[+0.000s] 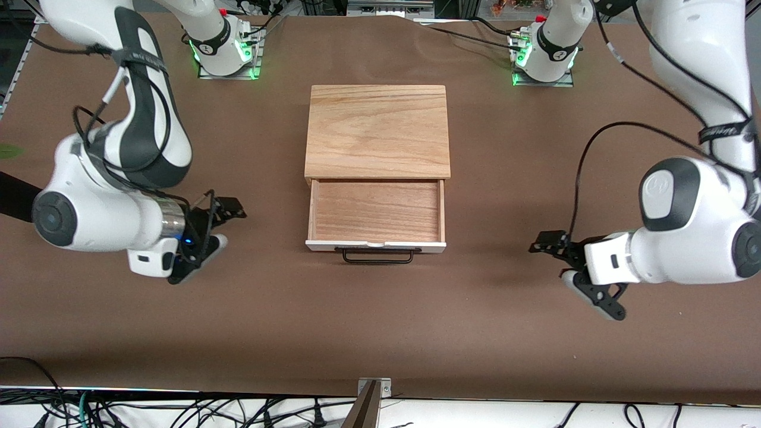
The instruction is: Pull top drawer with both arms simultaneously
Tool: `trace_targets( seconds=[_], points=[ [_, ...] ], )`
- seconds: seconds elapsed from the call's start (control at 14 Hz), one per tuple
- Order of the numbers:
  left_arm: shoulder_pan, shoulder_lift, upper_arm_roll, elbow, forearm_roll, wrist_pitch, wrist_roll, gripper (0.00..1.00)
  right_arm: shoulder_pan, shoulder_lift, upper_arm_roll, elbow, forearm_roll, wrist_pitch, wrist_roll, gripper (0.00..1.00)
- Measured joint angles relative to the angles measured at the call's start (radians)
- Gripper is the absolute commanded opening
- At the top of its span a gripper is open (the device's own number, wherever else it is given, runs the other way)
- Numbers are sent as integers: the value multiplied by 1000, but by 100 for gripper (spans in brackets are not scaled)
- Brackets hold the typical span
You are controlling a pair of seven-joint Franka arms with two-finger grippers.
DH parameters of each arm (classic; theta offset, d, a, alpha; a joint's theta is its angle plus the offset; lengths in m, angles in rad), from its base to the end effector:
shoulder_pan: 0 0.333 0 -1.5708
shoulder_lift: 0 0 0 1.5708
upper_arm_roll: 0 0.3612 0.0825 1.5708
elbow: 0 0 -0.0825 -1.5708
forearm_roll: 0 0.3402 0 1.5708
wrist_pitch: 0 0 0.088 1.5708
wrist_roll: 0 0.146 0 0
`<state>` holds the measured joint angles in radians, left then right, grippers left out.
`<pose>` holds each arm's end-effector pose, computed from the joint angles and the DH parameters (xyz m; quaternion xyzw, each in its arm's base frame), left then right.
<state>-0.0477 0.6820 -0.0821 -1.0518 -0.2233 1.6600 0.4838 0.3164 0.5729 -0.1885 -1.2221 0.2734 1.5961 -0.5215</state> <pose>0.7110 -0.1046 0.4415 0.9502 -0.2779 -0.0104 0.1405 0.6567 0.1550 0.4422 -0.9422 -0.3103 0.0765 0.1005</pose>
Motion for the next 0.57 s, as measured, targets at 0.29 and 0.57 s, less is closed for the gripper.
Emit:
trace_targets(
  seconds=[0.29, 0.57],
  points=[
    [8, -104, 5, -2, 262, -14, 0, 100, -2, -97, -95, 1, -120, -55, 0, 100],
    [9, -212, 4, -3, 413, -18, 0, 100, -2, -182, -159, 0, -182, -213, 5, 100]
  ],
)
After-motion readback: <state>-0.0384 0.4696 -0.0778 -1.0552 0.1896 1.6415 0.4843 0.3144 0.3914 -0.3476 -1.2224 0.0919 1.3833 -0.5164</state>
